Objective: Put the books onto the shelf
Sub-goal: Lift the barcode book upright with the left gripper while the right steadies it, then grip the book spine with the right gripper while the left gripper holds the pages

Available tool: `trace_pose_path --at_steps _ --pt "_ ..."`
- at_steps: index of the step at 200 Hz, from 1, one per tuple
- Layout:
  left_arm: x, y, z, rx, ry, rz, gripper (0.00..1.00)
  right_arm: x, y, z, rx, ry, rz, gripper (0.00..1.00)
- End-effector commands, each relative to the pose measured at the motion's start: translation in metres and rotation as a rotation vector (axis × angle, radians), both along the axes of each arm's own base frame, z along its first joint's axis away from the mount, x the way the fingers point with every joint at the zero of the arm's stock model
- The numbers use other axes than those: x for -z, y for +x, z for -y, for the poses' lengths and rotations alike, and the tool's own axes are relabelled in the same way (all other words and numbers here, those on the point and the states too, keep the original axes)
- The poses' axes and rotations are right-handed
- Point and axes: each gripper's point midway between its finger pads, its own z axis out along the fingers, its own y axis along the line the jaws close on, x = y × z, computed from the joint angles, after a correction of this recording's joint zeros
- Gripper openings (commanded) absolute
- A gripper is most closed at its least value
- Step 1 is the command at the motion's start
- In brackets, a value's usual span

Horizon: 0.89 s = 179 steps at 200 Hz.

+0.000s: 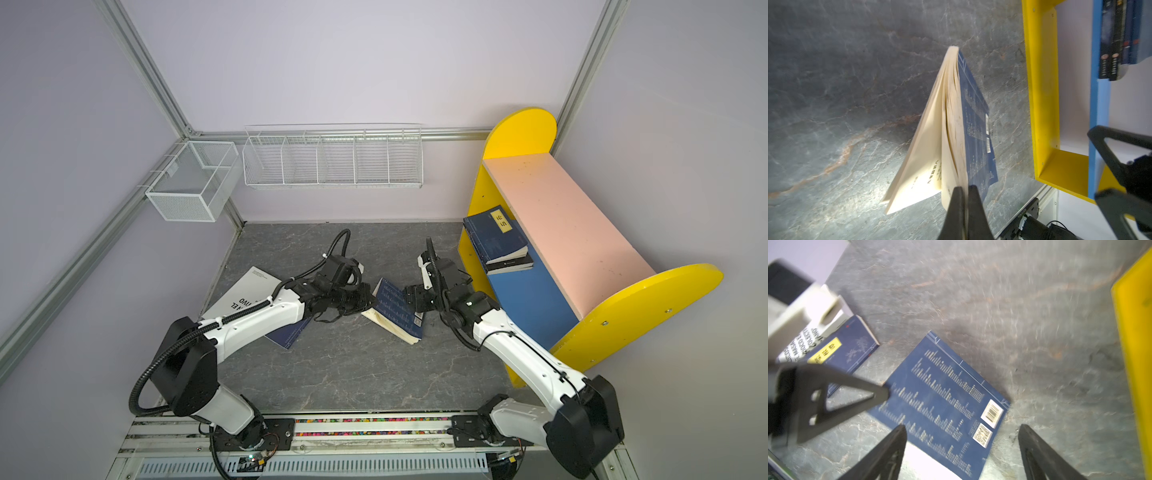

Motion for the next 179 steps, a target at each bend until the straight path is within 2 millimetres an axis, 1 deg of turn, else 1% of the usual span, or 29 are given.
trace_pose_path --at_steps 1,8,17,23,35,48,72,97,111,129,154,179 --pt "-0.048 -0.015 -0.004 0.136 -0.035 0.054 0.00 0.013 0.001 0.020 0.010 -0.157 0.042 0.95" --pt "-0.059 -0.019 -0.006 0.176 -0.027 0.087 0.00 0.010 0.003 0.018 -0.006 -0.157 0.052 0.96" --pt "-0.072 -0.025 -0.010 0.230 -0.005 0.134 0.00 0.005 0.003 0.010 -0.056 -0.149 0.067 0.97" --pt "-0.078 -0.029 -0.014 0.265 0.013 0.161 0.00 0.001 0.005 0.005 -0.085 -0.144 0.081 1.00" --pt "-0.093 -0.040 -0.021 0.336 0.030 0.222 0.00 -0.013 0.007 -0.006 -0.150 -0.106 0.115 0.98" --pt "-0.107 -0.054 -0.028 0.418 0.026 0.294 0.00 -0.032 0.007 -0.017 -0.226 -0.033 0.151 0.98" --pt "-0.134 -0.069 -0.044 0.460 0.037 0.418 0.00 -0.066 -0.006 -0.041 -0.406 0.119 0.179 0.98" --pt "-0.164 -0.086 -0.055 0.508 0.026 0.477 0.00 -0.089 -0.031 -0.064 -0.587 0.236 0.169 0.99" --pt "-0.177 -0.094 -0.059 0.533 0.016 0.500 0.00 -0.096 -0.042 -0.073 -0.660 0.290 0.153 0.99" --pt "-0.195 -0.103 -0.065 0.551 0.007 0.538 0.00 -0.101 -0.051 -0.077 -0.714 0.323 0.141 1.00" --pt "-0.221 -0.115 -0.072 0.558 -0.030 0.608 0.00 -0.102 -0.063 -0.081 -0.770 0.367 0.112 0.99" --pt "-0.240 -0.126 -0.074 0.574 -0.075 0.648 0.00 -0.100 -0.071 -0.087 -0.814 0.412 0.082 0.98"
